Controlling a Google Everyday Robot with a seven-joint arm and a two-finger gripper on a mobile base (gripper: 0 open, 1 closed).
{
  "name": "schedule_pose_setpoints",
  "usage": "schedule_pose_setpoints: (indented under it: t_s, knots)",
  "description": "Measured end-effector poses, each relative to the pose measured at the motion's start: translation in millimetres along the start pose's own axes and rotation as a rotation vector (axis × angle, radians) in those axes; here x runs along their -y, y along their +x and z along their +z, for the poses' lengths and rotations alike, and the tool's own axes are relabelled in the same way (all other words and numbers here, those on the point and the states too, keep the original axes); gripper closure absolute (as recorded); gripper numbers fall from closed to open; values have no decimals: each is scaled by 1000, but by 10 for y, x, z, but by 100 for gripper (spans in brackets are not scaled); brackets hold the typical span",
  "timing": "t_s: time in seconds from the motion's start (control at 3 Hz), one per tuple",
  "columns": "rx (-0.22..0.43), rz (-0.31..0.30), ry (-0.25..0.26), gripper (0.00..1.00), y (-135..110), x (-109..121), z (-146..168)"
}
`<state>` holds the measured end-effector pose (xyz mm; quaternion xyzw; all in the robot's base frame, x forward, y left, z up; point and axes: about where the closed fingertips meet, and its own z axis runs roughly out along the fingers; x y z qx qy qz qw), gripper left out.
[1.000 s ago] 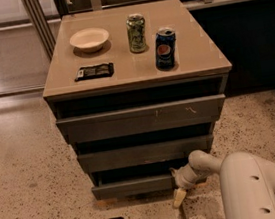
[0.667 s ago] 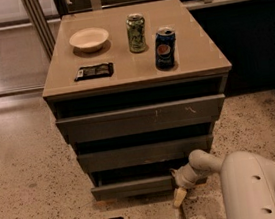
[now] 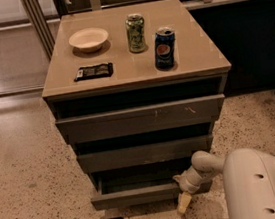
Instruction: Open bottom drawer
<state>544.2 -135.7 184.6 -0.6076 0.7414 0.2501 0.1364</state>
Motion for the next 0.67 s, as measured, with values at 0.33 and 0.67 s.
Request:
schedule_pose_setpoints:
  t_s: [0.33,0.67]
  knots:
    - [-68,41,-121,0,67,-459,12]
    - [-68,41,-121,0,67,-459,12]
